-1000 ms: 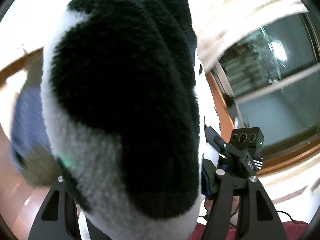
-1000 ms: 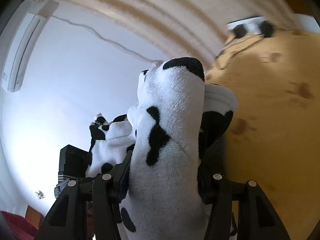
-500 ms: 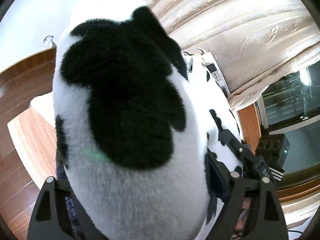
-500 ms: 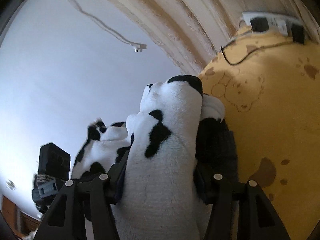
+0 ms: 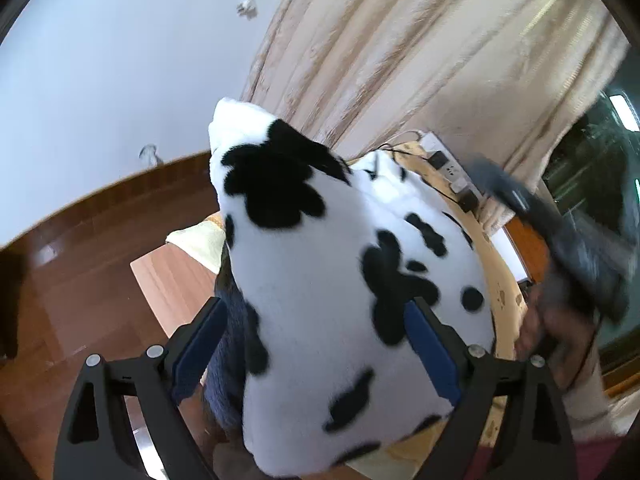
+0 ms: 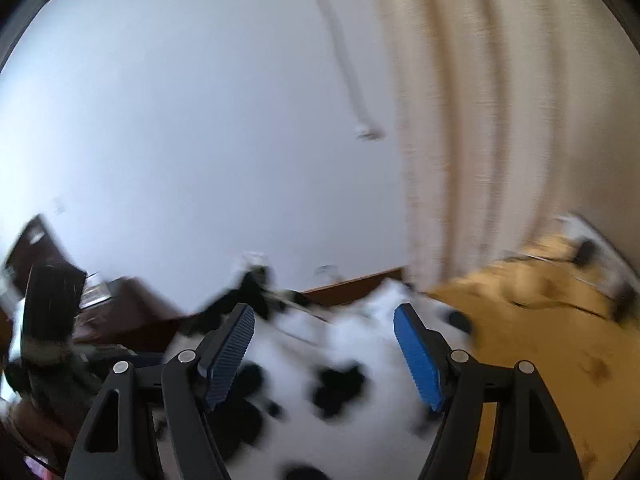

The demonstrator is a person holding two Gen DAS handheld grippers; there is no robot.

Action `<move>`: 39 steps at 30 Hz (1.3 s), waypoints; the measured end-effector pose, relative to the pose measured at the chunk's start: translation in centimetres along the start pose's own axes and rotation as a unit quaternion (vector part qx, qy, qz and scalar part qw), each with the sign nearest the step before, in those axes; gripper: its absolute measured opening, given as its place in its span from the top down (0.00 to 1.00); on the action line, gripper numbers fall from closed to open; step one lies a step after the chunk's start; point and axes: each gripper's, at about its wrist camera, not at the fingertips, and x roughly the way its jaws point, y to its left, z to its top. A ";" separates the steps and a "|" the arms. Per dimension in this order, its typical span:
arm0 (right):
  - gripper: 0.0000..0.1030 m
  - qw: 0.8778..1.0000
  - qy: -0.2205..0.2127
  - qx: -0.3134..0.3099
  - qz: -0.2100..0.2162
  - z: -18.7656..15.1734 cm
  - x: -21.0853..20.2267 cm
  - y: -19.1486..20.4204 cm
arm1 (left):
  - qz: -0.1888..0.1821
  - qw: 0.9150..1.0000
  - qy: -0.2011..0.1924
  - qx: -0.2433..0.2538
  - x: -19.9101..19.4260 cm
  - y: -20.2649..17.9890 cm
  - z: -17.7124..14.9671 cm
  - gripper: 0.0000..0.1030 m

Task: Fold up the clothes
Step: 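Carry the folded fleece to the bed corner and lay it down with both grippers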

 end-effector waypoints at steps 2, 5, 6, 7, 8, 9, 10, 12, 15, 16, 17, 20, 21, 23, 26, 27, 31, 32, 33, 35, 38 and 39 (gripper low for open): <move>0.28 0.998 0.031 -0.030 0.051 1.9 2.4 1.8 | -0.014 1.000 -0.006 0.013 -1.6 3.5 -1.5 0.08; 0.28 0.988 0.086 -0.079 0.100 5.1 7.5 4.2 | -0.012 0.999 -0.016 0.028 -3.0 4.9 -2.0 0.02; 0.28 0.981 0.112 -0.088 0.129 5.7 9.2 5.0 | -0.012 0.999 -0.022 0.030 -3.2 5.1 -2.0 0.00; 0.28 0.976 0.130 -0.092 0.149 5.9 10.5 5.7 | -0.011 0.999 -0.026 0.032 -3.0 4.9 -2.3 0.00; 0.28 0.971 0.148 -0.097 0.161 6.0 12.0 6.3 | -0.008 0.999 -0.027 0.033 -2.8 4.6 -2.5 0.00; 0.28 0.965 0.171 -0.104 0.172 6.1 13.6 6.6 | -0.007 0.999 -0.023 0.029 -2.4 4.6 -2.6 0.00; 0.28 0.960 0.191 -0.116 0.167 5.7 15.0 6.8 | -0.008 1.000 -0.016 0.022 -1.8 4.8 -2.7 0.00; 0.28 0.953 0.235 -0.149 0.123 4.2 18.3 7.2 | -0.012 1.000 0.002 0.005 -0.6 5.4 -3.0 0.00; 0.28 0.948 0.267 -0.173 0.024 1.6 20.7 5.3 | -0.029 0.998 0.039 -0.032 0.9 6.8 -3.7 0.01; 0.28 0.949 0.271 -0.159 0.011 0.8 21.0 3.8 | -0.037 0.997 0.040 -0.047 1.2 7.3 -4.0 0.01; 0.28 0.951 0.274 -0.145 -0.002 0.0 21.3 2.3 | -0.040 0.997 0.038 -0.052 1.2 7.5 -4.1 0.01; 0.27 0.957 0.267 -0.113 -0.012 -0.6 21.2 0.0 | -0.034 0.998 0.035 -0.036 1.3 6.8 -4.0 0.01; 0.27 0.958 0.264 -0.109 -0.015 -0.7 21.1 -0.4 | -0.030 0.998 0.038 -0.028 1.2 6.5 -3.8 0.01; 0.24 0.959 0.264 -0.106 -0.017 -0.9 21.1 -0.7 | -0.022 0.999 0.042 -0.014 1.1 6.0 -3.2 0.00; 0.24 0.966 0.236 -0.103 -0.010 0.1 19.8 0.3 | -0.010 0.999 0.040 -0.001 0.1 5.9 -2.2 0.00; 0.24 0.969 0.224 -0.102 -0.007 0.5 19.4 0.7 | -0.005 0.999 0.035 0.000 -0.5 6.1 -1.9 0.00; 0.24 0.984 0.149 -0.098 -0.006 3.5 14.9 1.3 | 0.018 1.000 -0.004 -0.009 -3.5 6.5 -0.4 0.00; 0.24 0.986 0.131 -0.102 -0.010 4.1 13.3 1.5 | 0.023 1.000 -0.017 -0.012 -4.2 6.5 0.1 0.00; 0.24 0.987 0.120 -0.107 -0.014 4.5 12.1 1.7 | 0.028 0.999 -0.029 -0.014 -5.0 6.4 0.6 0.00; 0.24 0.987 0.112 -0.116 -0.026 3.9 9.9 1.8 | 0.032 0.998 -0.049 -0.003 -6.0 6.3 1.7 0.00; 0.24 0.987 0.107 -0.112 -0.049 1.7 6.7 1.8 | 0.034 0.997 -0.058 0.024 -6.5 4.0 2.1 0.00; 0.24 0.987 0.107 -0.106 -0.057 0.5 5.7 1.5 | 0.035 0.997 -0.057 0.032 -6.4 3.8 2.4 0.00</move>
